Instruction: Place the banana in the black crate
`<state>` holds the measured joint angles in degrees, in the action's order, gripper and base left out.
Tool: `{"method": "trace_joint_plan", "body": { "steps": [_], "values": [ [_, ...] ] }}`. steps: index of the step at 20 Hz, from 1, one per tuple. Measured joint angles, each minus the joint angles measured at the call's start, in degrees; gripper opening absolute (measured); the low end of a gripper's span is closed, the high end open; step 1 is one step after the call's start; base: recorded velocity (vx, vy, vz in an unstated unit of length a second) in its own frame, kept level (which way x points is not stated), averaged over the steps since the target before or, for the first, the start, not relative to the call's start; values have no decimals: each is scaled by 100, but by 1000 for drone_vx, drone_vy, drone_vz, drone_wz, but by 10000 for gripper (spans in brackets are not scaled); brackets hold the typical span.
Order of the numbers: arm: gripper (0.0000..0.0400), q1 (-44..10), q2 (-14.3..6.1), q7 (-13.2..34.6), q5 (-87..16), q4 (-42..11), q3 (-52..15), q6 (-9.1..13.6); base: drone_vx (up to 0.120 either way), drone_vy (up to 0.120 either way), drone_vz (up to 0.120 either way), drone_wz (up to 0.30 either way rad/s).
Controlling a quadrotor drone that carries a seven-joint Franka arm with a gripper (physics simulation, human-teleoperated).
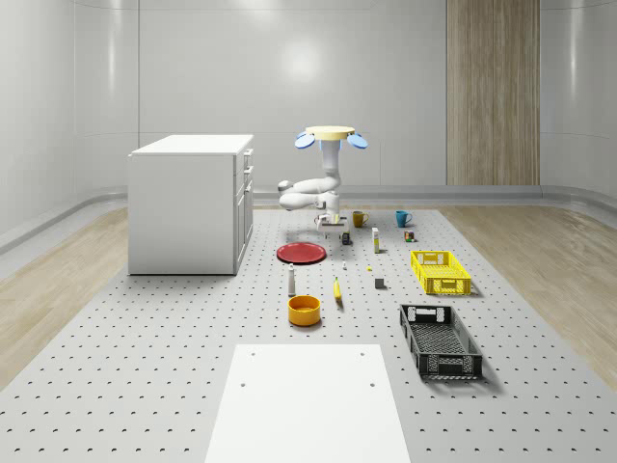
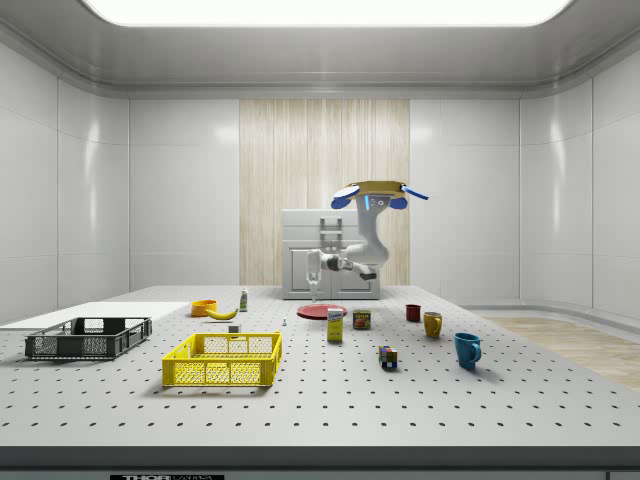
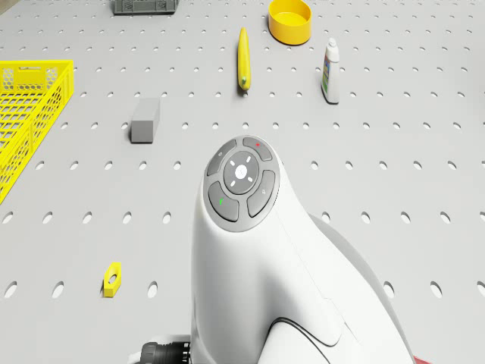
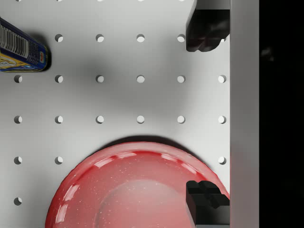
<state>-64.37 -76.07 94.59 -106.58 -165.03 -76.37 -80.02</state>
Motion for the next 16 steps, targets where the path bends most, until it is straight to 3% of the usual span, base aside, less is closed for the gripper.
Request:
{"method": "trace_joint_plan", "body": {
  "steps": [3, 16],
  "values": [
    [400, -16, -58, 14, 27, 3, -13, -54, 120, 0, -107, 0],
    [400, -76, -291, 67, 131, 16, -61, -271, 120, 0, 0, 0]
  ]
}}
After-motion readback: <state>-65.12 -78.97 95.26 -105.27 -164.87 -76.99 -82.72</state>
